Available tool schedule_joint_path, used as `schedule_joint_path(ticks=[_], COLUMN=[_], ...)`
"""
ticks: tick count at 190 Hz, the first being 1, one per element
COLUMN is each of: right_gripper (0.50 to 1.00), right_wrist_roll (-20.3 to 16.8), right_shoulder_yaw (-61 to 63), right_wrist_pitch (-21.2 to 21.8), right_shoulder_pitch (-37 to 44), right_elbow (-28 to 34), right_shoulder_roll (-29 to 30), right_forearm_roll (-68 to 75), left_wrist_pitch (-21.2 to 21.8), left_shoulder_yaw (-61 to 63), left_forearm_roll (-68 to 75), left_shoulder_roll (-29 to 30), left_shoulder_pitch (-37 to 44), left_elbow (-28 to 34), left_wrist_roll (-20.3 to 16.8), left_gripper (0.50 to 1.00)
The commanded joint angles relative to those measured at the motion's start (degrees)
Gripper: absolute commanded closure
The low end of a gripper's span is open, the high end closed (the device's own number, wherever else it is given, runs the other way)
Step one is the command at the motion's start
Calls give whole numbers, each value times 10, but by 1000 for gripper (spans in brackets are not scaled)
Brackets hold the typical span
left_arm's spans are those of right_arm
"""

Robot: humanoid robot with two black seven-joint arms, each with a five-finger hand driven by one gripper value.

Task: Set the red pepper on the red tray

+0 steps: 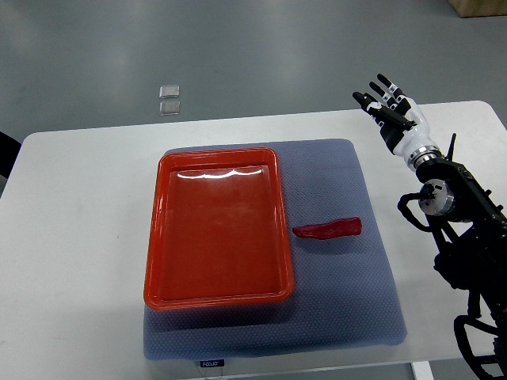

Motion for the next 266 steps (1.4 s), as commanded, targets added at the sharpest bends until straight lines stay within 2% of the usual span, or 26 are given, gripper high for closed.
schedule_joint_path(ticks=[1,266], right_gripper=[587,587], right_wrist_roll=[1,4], right_shoulder_yaw=[1,-18], right_wrist_pitch=[0,4], right_shoulder_pitch=[1,4], right_elbow=[0,1], right_shoulder_roll=[0,-7], right_forearm_roll=[0,4], left_wrist_pitch=[0,0], left_shoulder_yaw=[-1,0], left_forearm_roll=[-1,-1], left_shoulder_roll=[0,0], left_shoulder_pitch=[-1,5], left_elbow=[0,0], left_wrist_roll=[3,6], left_gripper=[500,500])
